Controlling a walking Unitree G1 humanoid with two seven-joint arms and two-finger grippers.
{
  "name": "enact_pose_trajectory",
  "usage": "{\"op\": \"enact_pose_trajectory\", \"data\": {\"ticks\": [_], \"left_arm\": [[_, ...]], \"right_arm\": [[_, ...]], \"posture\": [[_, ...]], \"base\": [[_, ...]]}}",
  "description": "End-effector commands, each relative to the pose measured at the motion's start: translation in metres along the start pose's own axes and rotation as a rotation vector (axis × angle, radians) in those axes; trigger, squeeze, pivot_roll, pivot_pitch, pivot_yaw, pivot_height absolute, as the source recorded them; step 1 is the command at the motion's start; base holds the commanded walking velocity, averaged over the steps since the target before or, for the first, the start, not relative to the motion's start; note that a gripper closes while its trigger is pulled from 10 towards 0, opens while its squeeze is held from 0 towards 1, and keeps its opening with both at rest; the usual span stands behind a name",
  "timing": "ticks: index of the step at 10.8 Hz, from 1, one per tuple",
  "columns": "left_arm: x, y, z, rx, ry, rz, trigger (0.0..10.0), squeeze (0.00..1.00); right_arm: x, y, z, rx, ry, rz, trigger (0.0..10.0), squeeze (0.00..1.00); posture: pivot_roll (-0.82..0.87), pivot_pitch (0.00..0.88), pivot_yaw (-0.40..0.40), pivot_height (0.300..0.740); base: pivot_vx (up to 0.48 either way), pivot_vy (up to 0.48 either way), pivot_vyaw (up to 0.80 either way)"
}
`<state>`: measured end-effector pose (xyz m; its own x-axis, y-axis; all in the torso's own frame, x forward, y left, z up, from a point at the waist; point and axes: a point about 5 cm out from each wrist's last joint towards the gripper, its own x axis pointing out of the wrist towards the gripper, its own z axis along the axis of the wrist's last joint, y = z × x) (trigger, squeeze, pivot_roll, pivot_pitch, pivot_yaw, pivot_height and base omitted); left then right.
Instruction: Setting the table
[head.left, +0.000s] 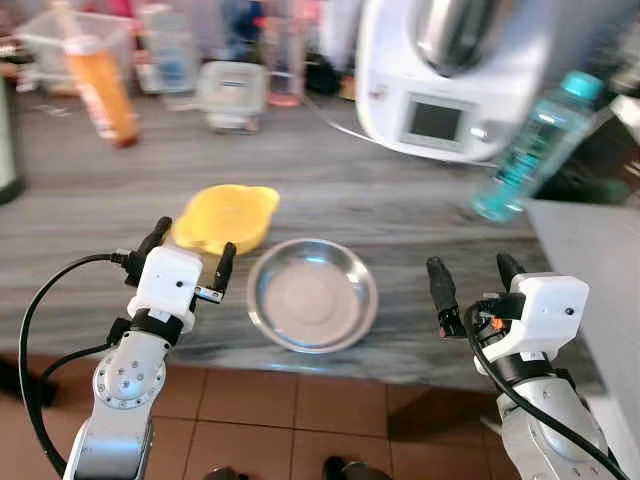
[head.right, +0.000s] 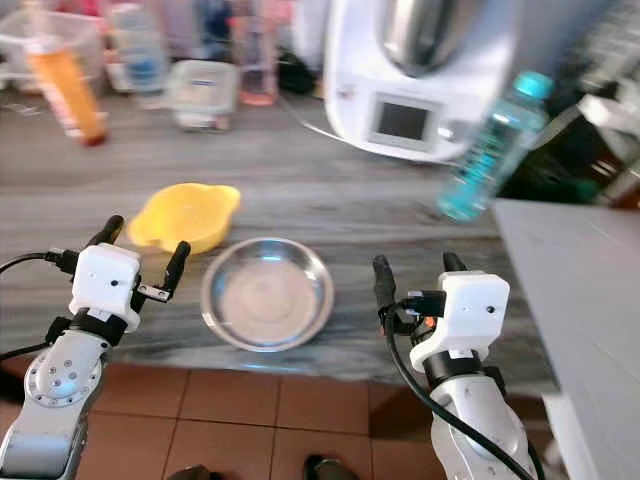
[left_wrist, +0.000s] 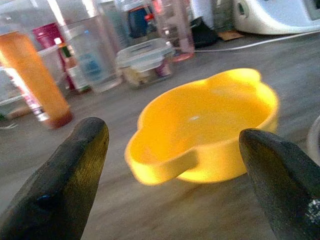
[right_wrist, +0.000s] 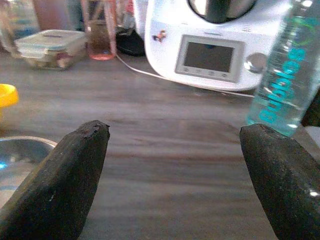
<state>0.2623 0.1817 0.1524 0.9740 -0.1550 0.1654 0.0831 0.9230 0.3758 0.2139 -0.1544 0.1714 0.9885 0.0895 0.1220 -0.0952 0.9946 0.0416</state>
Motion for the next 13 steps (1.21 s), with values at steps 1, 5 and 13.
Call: {"op": "enact_pose_trajectory", "data": {"ticks": [1,5,13], "left_arm": [[-0.001,0.000,-0.005,-0.007,0.029,0.002,10.0,0.00],[0.006,0.001,-0.006,-0.013,0.036,0.009,10.0,0.00],[0.015,0.005,-0.004,-0.005,0.030,0.024,10.0,0.00]], "right_arm": [[-0.003,-0.001,0.002,-0.003,-0.008,-0.013,10.0,0.00],[0.000,-0.002,0.005,0.012,-0.016,-0.018,10.0,0.00],[0.008,0.005,0.011,0.047,-0.039,0.001,10.0,0.00]], "posture": [[0.15,0.142,-0.072,0.740],[0.15,0.142,-0.071,0.740],[0.14,0.144,-0.067,0.740]], "base": [[0.000,0.000,0.00],[-0.147,0.000,0.00],[-0.318,0.000,0.00]]}}
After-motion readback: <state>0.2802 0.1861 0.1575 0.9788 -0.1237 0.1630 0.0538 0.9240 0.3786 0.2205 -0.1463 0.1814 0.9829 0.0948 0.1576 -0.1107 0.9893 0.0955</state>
